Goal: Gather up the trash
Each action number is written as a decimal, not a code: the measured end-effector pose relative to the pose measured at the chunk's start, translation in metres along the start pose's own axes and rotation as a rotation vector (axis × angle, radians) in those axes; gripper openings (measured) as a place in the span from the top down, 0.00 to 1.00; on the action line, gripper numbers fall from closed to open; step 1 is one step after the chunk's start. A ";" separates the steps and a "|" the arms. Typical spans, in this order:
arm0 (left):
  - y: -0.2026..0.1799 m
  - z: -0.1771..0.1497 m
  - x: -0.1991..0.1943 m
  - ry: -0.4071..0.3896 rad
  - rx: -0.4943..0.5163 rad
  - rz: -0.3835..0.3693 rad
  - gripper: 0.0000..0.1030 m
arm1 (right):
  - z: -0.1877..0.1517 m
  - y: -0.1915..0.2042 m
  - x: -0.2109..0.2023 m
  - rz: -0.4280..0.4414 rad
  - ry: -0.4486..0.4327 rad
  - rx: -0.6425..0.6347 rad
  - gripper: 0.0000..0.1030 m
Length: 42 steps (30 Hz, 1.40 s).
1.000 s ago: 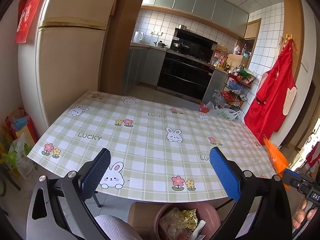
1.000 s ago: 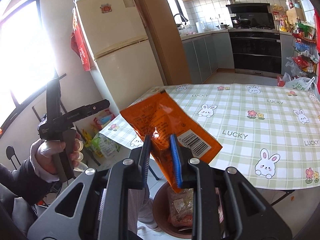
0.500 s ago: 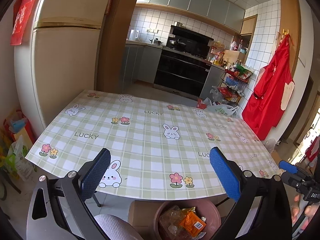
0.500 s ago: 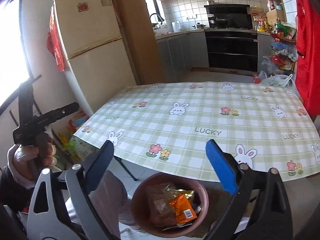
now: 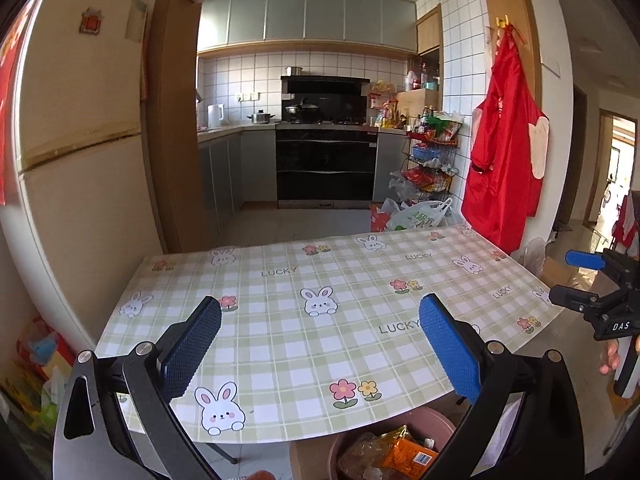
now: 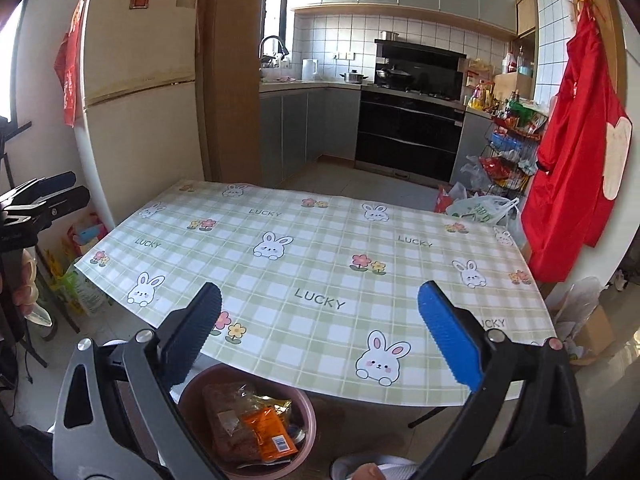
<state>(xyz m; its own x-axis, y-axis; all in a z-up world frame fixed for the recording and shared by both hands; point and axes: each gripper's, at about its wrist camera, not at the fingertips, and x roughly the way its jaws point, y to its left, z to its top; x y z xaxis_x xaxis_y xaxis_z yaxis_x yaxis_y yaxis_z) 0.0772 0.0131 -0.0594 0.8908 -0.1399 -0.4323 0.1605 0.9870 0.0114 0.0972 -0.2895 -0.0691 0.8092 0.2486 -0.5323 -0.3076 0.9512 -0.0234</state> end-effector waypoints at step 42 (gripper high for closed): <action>-0.050 0.031 -0.015 -0.070 0.119 -0.046 0.06 | 0.021 -0.006 -0.024 -0.085 -0.077 0.072 0.06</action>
<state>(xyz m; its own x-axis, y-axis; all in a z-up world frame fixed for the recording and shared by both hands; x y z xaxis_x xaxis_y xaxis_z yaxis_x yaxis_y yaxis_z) 0.0690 -0.0369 -0.0255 0.9084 -0.1936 -0.3707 0.2470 0.9636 0.1020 0.0906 -0.2977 -0.0385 0.8679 0.1771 -0.4641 -0.2015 0.9795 -0.0030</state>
